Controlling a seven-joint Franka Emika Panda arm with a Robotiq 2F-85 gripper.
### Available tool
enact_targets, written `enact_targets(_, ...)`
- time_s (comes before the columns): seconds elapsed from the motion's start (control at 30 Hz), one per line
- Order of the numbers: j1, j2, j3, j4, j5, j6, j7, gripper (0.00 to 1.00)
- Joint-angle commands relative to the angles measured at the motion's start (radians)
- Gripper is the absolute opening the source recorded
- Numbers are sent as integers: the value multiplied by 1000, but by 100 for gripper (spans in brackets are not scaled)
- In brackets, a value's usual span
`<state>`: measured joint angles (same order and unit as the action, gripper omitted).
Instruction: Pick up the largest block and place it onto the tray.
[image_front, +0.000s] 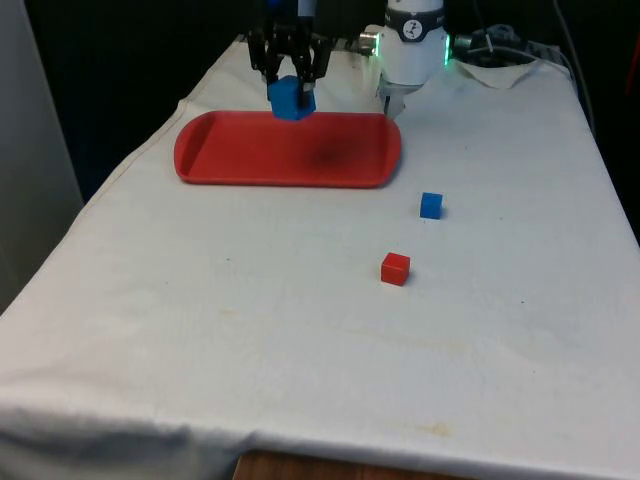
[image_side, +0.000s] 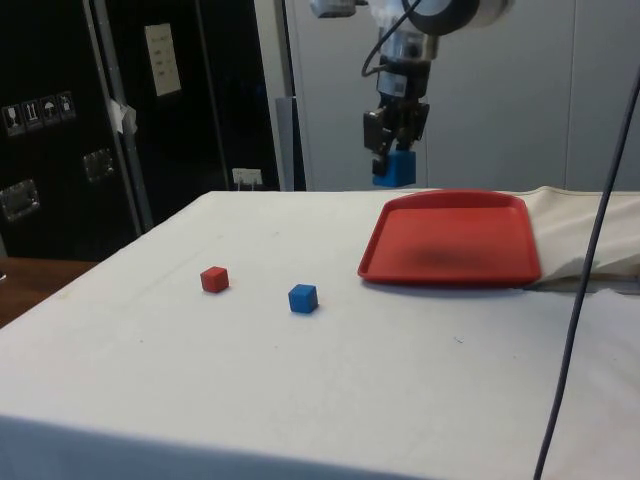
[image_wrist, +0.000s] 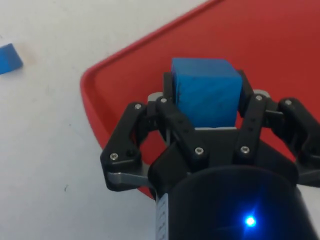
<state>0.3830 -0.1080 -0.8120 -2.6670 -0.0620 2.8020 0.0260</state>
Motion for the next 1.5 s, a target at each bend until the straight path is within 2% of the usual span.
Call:
enact_targets(0.0,-7,-5,-4,-8,-8,12,-6,4)
enact_targets(0.07,-9,-6,-28,-20,-5,19,-36,4)
enact_targets(0.17,-8,-6,-36,-22,-4,20,-45,4)
enact_targets(0.2,-5,-1,-53,-34,2,29,-66,4)
enact_targets(0.27,-2,4,-67,-42,8,37,-84,4)
enact_targets(0.3,0,7,-72,-47,10,44,-92,4)
enact_targets(0.33,-4,9,-68,-36,0,23,-81,4)
enact_targets(0.37,2,10,-76,-51,12,51,-100,4)
enact_targets(0.57,1,47,-92,-78,43,100,-164,4)
enact_targets(0.6,-4,63,-89,-58,30,80,-148,4)
enact_targets(0.63,1,51,-92,-80,51,105,-174,4)
enact_targets(0.83,3,80,-87,-93,87,136,-217,4)
enact_targets(0.87,-2,95,-89,-73,72,113,-207,4)
enact_targets(0.9,3,86,-85,-96,91,145,-223,4)
enact_targets(0.93,4,89,-84,-98,93,150,-226,4)
enact_targets(1.1,5,107,-78,-108,94,182,-227,4)
enact_targets(1.13,0,116,-85,-86,74,151,-215,4)
enact_targets(1.17,4,110,-77,-110,94,187,-227,4)
enact_targets(1.43,2,142,-67,-119,95,222,-223,4)
enact_targets(1.47,0,148,-78,-95,74,188,-215,4)
